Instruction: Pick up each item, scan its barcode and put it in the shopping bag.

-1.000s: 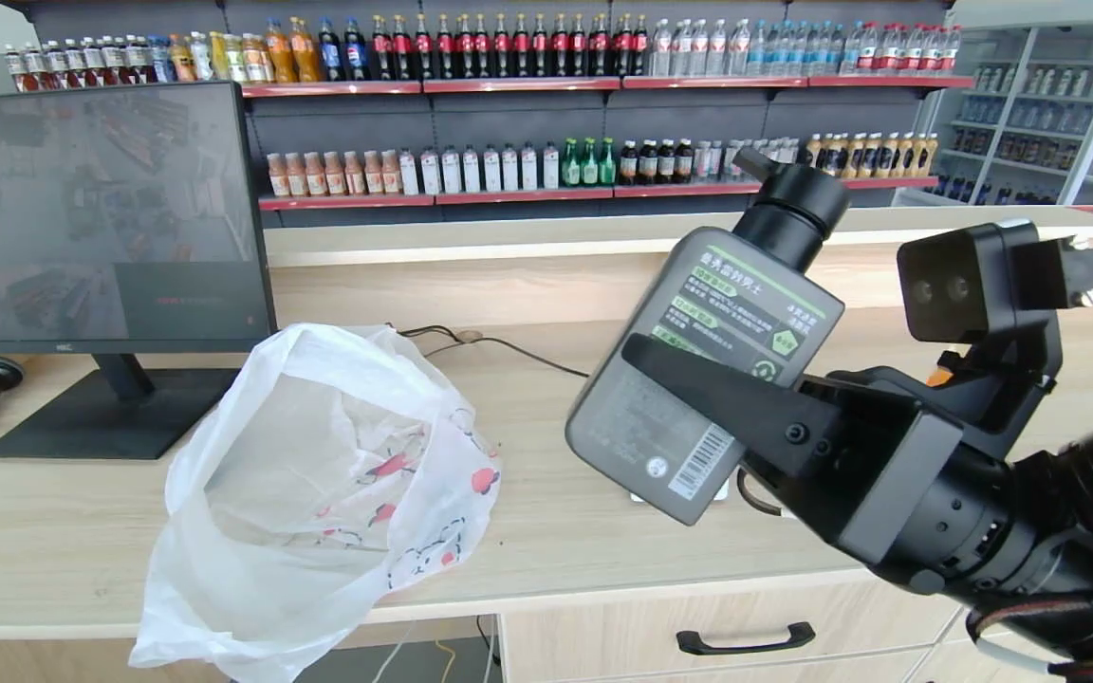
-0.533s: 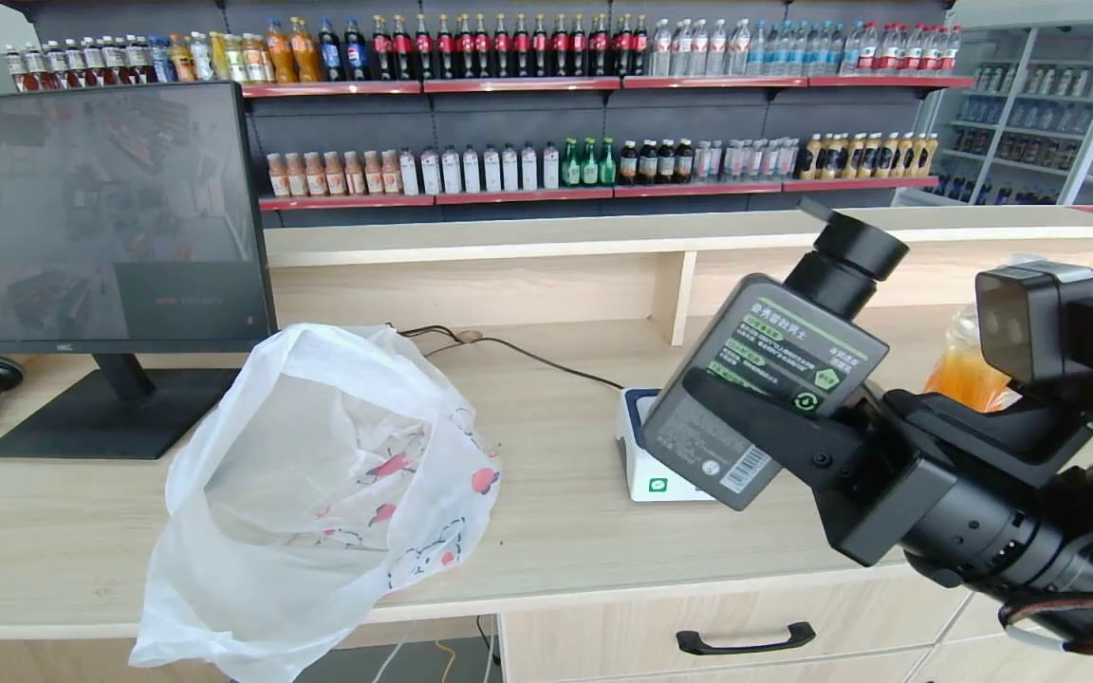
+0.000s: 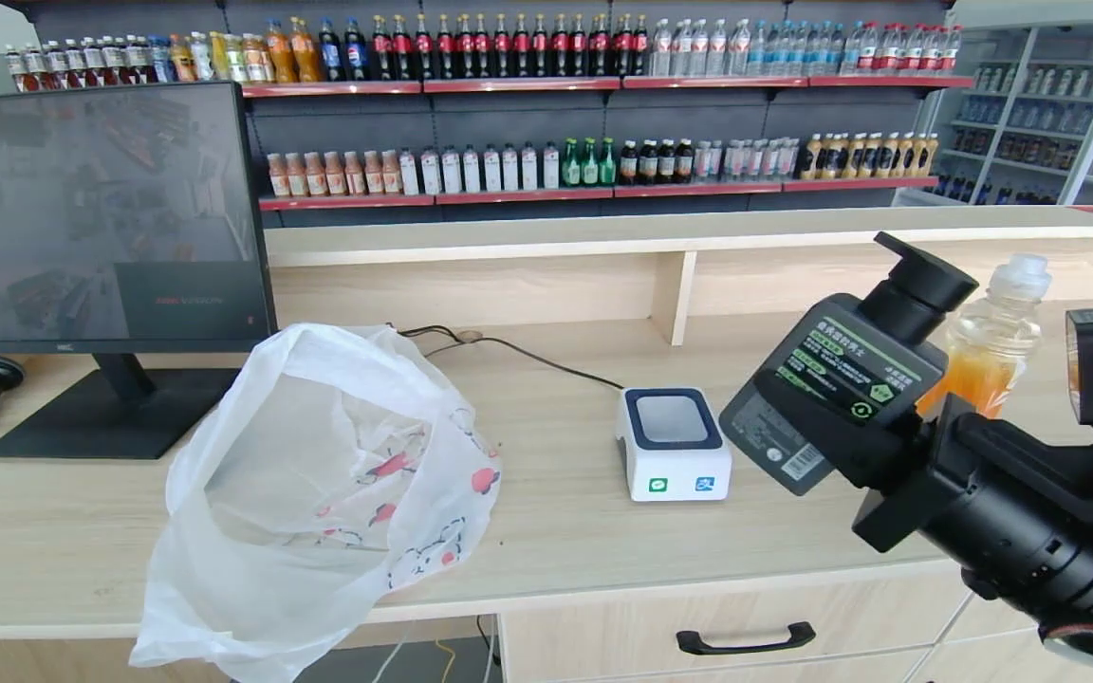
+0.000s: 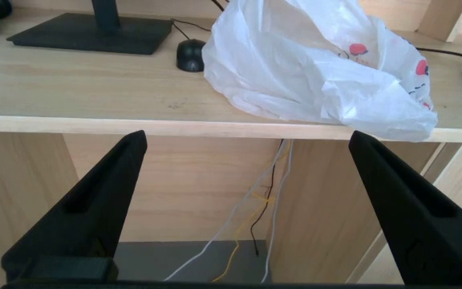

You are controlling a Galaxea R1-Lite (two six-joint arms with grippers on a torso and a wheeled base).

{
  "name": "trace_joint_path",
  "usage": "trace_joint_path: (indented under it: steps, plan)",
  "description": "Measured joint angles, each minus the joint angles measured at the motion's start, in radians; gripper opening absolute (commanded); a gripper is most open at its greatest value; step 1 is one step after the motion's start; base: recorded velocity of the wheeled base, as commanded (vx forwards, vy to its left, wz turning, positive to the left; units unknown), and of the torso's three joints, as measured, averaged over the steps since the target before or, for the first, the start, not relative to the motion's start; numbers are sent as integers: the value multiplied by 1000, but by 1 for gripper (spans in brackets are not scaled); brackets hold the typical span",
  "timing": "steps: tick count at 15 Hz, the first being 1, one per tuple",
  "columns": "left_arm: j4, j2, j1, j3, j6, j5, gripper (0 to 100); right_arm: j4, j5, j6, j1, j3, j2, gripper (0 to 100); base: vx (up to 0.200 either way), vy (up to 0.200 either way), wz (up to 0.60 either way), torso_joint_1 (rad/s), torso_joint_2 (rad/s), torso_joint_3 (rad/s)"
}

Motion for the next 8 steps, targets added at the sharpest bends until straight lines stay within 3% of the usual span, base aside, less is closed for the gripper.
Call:
trace_joint_path:
  steps: [5, 8]
  plan:
    - [0, 0, 0, 0, -2, 0, 100, 0, -192, -163, -103, -7, 57, 0, 0, 0, 0, 0, 0, 0]
    - [0, 0, 0, 0, -1, 0, 100, 0, -211, -191, -126, -9, 93, 0, 0, 0, 0, 0, 0, 0]
